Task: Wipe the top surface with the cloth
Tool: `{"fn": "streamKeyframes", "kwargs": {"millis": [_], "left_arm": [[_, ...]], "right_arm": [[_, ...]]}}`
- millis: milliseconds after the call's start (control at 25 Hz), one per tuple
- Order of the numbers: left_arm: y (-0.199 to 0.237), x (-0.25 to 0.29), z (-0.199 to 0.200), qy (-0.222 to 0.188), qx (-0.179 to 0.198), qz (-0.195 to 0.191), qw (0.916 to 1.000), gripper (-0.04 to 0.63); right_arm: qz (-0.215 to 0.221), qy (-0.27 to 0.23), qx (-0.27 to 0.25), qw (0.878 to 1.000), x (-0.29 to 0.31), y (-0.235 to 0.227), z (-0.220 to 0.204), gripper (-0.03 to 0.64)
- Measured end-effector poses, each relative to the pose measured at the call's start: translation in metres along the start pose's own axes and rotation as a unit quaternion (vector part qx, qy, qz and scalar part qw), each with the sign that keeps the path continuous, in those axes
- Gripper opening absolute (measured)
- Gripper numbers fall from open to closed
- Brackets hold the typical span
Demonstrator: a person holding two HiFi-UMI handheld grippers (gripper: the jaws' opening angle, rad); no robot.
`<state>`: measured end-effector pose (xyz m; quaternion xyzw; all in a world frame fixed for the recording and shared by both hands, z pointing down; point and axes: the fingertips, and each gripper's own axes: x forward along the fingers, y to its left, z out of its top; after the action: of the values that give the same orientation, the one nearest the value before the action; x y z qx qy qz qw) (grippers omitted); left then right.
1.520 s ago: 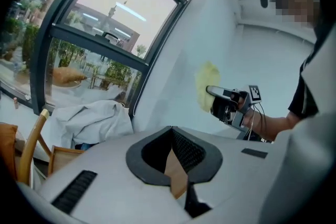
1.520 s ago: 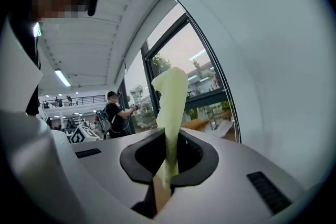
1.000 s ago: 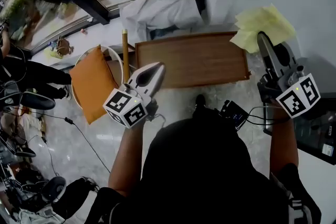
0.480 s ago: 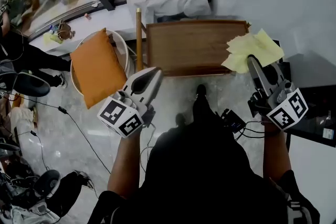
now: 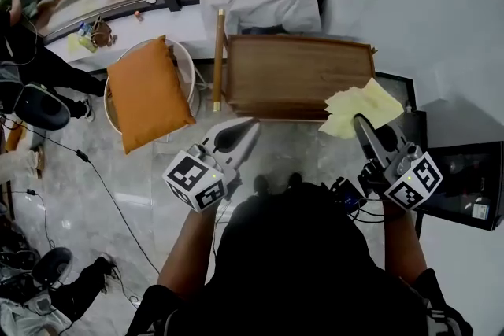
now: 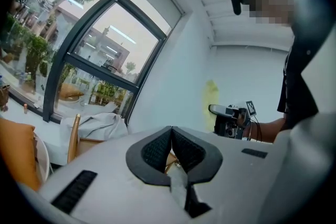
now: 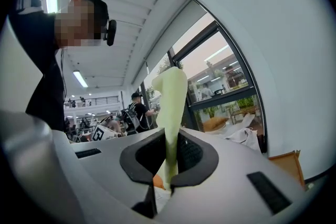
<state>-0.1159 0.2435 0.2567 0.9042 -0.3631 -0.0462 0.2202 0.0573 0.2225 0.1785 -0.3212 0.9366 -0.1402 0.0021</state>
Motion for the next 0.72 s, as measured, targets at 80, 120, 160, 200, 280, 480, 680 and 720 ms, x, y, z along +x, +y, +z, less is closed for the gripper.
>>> {"fn": "streamKeyframes", "kwargs": {"millis": [80,120,160,200,280,480,680,720], "left_arm": [[-0.003,0.009,0.001,0.001,0.005,0.001,1.0000,0.012],[-0.005,0.014,0.000,0.001,0.008,0.001,1.0000,0.012],[-0.009,0.019,-0.002,0.002,0.012,0.002,0.9999,0.012],[-0.011,0.024,-0.005,0.006,0.016,0.002,0.9999,0.012],[-0.015,0.037,-0.012,0.015,0.021,0.001,0.9997,0.012],[-0.033,0.063,-0.012,0.019,0.034,-0.009,0.9992,0.012],[-0.059,0.060,-0.014,0.031,0.041,-0.017,0.9985,0.012],[-0.062,0.058,-0.014,0.033,0.044,-0.018,0.9984,0.012]], "right_arm": [[0.008,0.006,0.002,1.000,0.001,-0.006,-0.003,0.032],[0.013,0.008,0.000,1.000,-0.002,-0.007,-0.004,0.032],[0.017,0.008,-0.005,1.000,-0.006,-0.009,-0.004,0.032],[0.019,0.007,-0.014,1.000,-0.012,-0.010,-0.004,0.032],[0.019,0.008,-0.028,0.999,-0.025,-0.020,-0.007,0.032],[0.010,0.011,-0.031,0.999,-0.052,-0.047,-0.017,0.032],[0.022,0.002,-0.043,0.999,-0.064,-0.035,-0.010,0.032],[0.025,0.001,-0.045,0.999,-0.065,-0.031,-0.010,0.032]]}}
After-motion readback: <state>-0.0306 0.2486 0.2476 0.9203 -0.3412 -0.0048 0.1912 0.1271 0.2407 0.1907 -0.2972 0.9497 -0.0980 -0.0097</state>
